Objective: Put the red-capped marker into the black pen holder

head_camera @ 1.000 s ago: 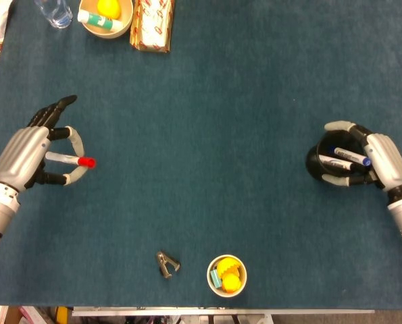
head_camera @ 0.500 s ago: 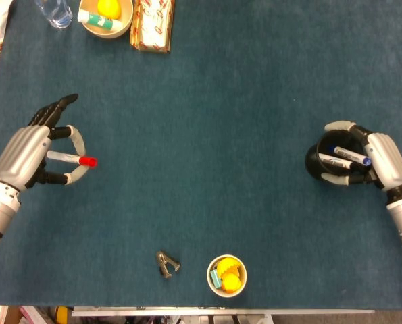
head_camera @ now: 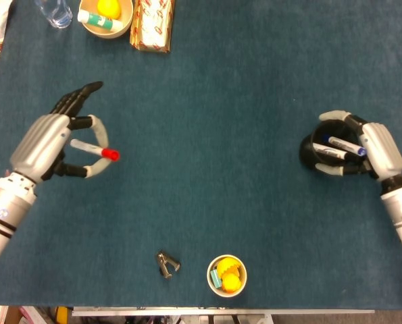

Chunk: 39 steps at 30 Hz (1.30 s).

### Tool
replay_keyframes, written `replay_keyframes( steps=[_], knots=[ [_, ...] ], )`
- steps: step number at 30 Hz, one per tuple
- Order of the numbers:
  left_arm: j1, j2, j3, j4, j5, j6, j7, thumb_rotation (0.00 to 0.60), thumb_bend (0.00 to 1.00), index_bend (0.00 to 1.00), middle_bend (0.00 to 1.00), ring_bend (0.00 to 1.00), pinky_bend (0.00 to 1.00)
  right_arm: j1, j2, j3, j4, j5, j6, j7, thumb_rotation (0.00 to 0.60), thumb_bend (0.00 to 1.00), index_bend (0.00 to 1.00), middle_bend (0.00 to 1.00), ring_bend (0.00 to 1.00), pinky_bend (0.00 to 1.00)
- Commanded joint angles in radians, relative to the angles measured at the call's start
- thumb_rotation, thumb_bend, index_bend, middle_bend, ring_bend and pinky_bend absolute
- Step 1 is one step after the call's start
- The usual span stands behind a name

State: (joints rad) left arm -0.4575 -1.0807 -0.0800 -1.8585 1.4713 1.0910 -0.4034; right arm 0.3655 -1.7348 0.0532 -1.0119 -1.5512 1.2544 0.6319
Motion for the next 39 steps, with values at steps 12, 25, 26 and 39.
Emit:
replay_keyframes(
  steps=[12, 25, 26, 39],
  knots=[
    [-0.126, 0.049, -0.127, -0.153, -0.138, -0.131, -0.076, 0.6, 0.27, 0.65, 0.02, 0.0, 0.04, 0.085, -0.053, 0.009, 0.015, -0.048, -0.008, 0.027, 0.6, 0.0, 0.52, 0.57, 0.47, 0.46],
    [-0.191, 0.058, -0.187, -0.211, -0.189, -0.206, -0.156, 0.6, 0.27, 0.65, 0.02, 0.0, 0.04, 0.146, -0.087, 0.006, 0.017, -0.062, -0.036, 0.028, 0.6, 0.0, 0.52, 0.57, 0.47, 0.46],
    [-0.198, 0.057, -0.193, -0.214, -0.195, -0.212, -0.165, 0.6, 0.27, 0.65, 0.02, 0.0, 0.04, 0.15, -0.091, 0.006, 0.021, -0.063, -0.037, 0.03, 0.6, 0.0, 0.52, 0.57, 0.47, 0.46],
    [-0.264, 0.023, -0.258, -0.217, -0.272, -0.294, -0.293, 0.6, 0.27, 0.66, 0.02, 0.0, 0.04, 0.195, -0.129, 0.006, 0.055, -0.073, -0.035, 0.052, 0.6, 0.0, 0.52, 0.57, 0.47, 0.46]
  ],
)
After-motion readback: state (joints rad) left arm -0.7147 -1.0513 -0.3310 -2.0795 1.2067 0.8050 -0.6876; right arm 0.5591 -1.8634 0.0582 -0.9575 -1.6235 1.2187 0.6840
